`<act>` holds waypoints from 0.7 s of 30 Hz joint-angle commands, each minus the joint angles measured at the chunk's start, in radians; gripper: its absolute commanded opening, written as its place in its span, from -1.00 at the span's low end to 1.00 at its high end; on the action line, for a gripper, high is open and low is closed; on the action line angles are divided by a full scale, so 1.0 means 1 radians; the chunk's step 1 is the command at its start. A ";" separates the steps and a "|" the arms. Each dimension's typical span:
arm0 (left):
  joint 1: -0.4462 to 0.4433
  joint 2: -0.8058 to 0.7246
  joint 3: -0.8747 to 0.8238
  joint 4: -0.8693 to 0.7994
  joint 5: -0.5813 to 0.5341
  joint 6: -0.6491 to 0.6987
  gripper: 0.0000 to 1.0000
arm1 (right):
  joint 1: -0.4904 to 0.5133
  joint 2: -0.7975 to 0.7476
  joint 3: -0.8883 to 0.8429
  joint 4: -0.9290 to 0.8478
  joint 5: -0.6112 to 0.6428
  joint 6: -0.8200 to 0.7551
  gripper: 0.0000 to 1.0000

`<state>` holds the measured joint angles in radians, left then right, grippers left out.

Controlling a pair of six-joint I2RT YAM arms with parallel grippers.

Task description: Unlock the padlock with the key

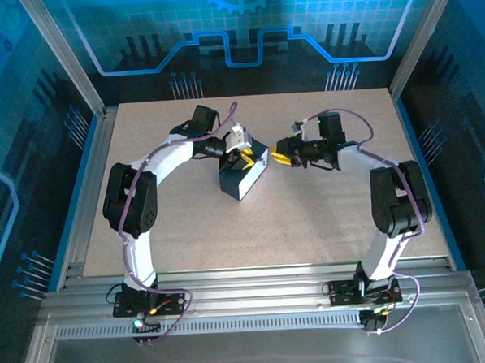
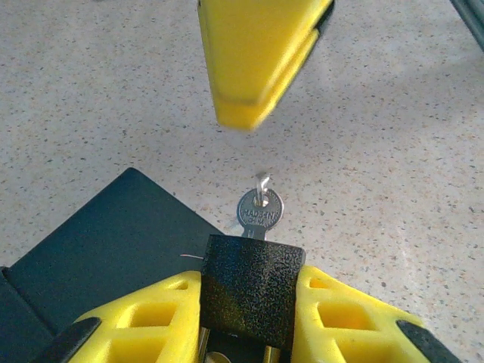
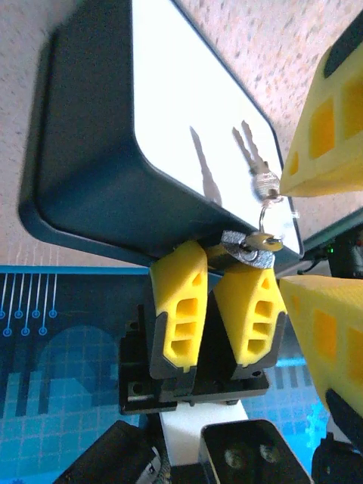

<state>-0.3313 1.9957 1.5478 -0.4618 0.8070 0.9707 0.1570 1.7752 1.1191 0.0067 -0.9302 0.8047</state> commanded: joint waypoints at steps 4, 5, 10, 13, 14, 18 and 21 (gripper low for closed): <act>-0.017 0.028 0.039 -0.276 0.068 0.057 -0.73 | -0.008 -0.116 0.030 -0.294 0.079 -0.592 -0.36; -0.017 0.029 0.045 -0.292 0.079 0.062 -0.73 | 0.000 -0.141 0.014 -0.289 0.107 -0.656 -0.34; -0.019 0.034 0.071 -0.380 0.132 0.099 -0.71 | 0.061 -0.280 -0.144 -0.090 0.259 -0.927 -0.30; -0.022 0.038 0.092 -0.429 0.152 0.122 -0.71 | 0.095 -0.342 -0.233 0.056 0.283 -1.034 -0.32; -0.023 0.039 0.099 -0.442 0.158 0.130 -0.71 | 0.107 -0.353 -0.273 0.083 0.284 -1.071 -0.33; -0.028 0.044 0.112 -0.471 0.181 0.148 -0.70 | 0.155 -0.369 -0.309 0.101 0.322 -1.206 -0.40; -0.032 0.052 0.125 -0.485 0.190 0.158 -0.71 | 0.176 -0.368 -0.318 0.134 0.374 -1.220 -0.44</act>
<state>-0.3504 2.0247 1.6421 -0.8757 0.9314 1.0824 0.3161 1.4227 0.8112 0.0498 -0.6174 -0.3035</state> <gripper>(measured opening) 0.261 0.284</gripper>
